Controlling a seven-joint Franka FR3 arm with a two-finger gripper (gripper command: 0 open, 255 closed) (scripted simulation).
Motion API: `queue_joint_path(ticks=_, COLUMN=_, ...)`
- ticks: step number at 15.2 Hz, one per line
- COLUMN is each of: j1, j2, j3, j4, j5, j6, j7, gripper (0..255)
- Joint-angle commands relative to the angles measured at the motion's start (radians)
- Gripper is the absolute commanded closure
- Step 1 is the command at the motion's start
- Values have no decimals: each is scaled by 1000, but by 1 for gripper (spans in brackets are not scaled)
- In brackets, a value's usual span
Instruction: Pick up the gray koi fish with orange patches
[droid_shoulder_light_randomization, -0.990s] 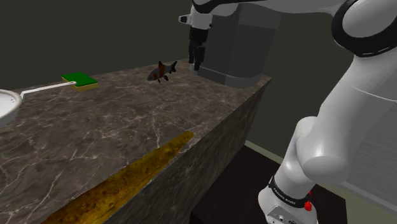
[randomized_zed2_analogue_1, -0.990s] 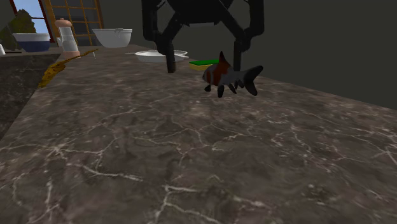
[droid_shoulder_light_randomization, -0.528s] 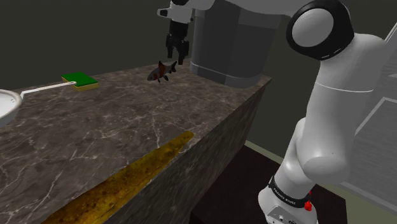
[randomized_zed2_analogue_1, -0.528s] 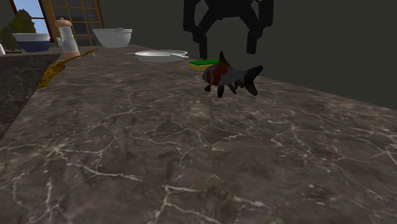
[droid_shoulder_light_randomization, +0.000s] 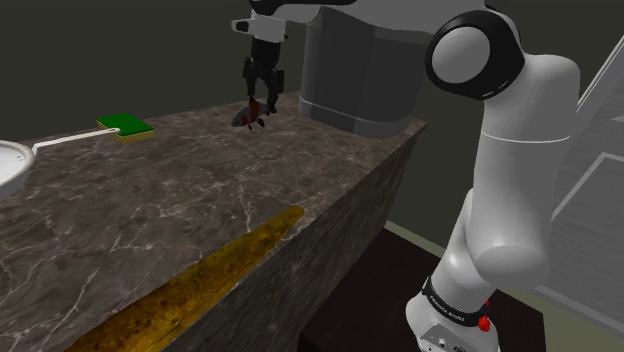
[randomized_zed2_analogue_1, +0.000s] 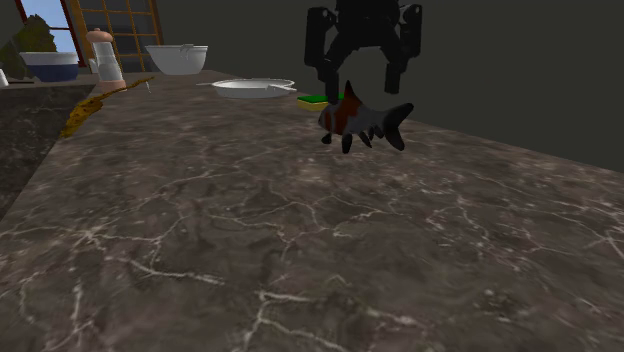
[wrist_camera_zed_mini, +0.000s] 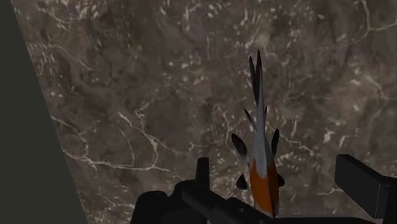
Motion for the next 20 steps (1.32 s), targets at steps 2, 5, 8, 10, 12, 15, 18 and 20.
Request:
queue_joint_path(ticks=2, j1=5, j2=-13, j3=1, j4=-66, j5=-3, j6=54, j7=-3, gripper=0)
queue_joint_path(ticks=5, j1=5, j2=-13, j3=1, j4=-66, j5=-3, j6=54, j7=-2, gripper=255)
queue_joint_path(ticks=8, j1=5, j2=-14, j3=1, j4=-68, j5=-3, j6=54, j7=-3, gripper=255)
queue_joint_path(ticks=10, j1=5, j2=-14, j3=1, j4=-67, j5=-3, j6=54, j7=-3, gripper=255)
queue_joint_path(ticks=12, j1=5, j2=-14, j3=1, j4=-68, j5=-3, j6=55, j7=-3, gripper=255)
queue_joint_path(ticks=15, j1=4, j2=-11, j3=1, j4=-50, j5=-2, j6=40, j7=-2, gripper=255)
queue_joint_path(ticks=18, j1=1, j2=-3, j3=0, j4=1, j5=-1, j6=-4, j7=0, gripper=255)
queue_joint_path(ticks=20, j1=-2, j2=3, j3=-1, j4=38, j5=1, j6=-34, j7=1, gripper=255)
